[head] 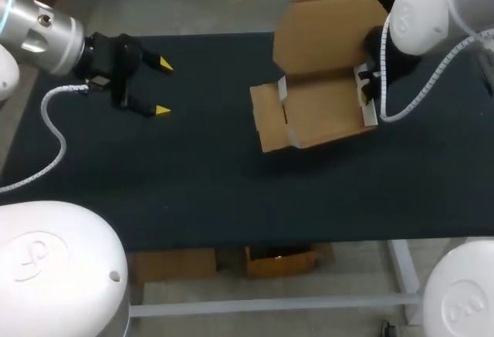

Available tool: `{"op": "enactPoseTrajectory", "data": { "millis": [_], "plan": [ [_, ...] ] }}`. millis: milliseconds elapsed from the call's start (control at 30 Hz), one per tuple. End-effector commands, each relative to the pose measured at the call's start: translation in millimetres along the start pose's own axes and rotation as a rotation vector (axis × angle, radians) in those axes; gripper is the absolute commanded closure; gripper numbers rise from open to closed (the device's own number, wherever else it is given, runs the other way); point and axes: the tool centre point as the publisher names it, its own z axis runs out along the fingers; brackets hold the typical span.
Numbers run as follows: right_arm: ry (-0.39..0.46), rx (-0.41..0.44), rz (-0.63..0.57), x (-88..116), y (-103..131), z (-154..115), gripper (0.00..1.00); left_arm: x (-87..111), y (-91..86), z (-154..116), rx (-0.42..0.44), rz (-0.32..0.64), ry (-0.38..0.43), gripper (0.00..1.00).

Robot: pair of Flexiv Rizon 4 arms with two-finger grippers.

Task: Assemble the packaging by folding the flat box into shape, placing the metal phone stand inside, and closing the box properly

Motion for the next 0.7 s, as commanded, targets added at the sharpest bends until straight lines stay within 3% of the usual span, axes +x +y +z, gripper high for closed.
{"op": "enactPoseTrajectory", "data": {
  "millis": [33, 267, 500, 700],
  "plan": [
    [-0.075, 0.261, 0.026, 17, 3, -5, 1.00, 0.1, 1.3, 1, -0.029, -0.013, -0.001, 0.00],
    [-0.146, 0.367, 0.137, 25, 0, -2, 1.00, 2.6, 16.8, -3, -0.084, -0.046, -0.011, 0.00],
    [-0.147, 0.411, 0.238, 27, -6, 4, 1.00, 5.7, 27.4, -6, -0.124, -0.066, -0.023, 0.00],
    [-0.091, 0.441, 0.290, 32, -14, 13, 1.00, 6.6, 32.6, -10, -0.150, -0.079, -0.027, 0.00]
  ]
}}
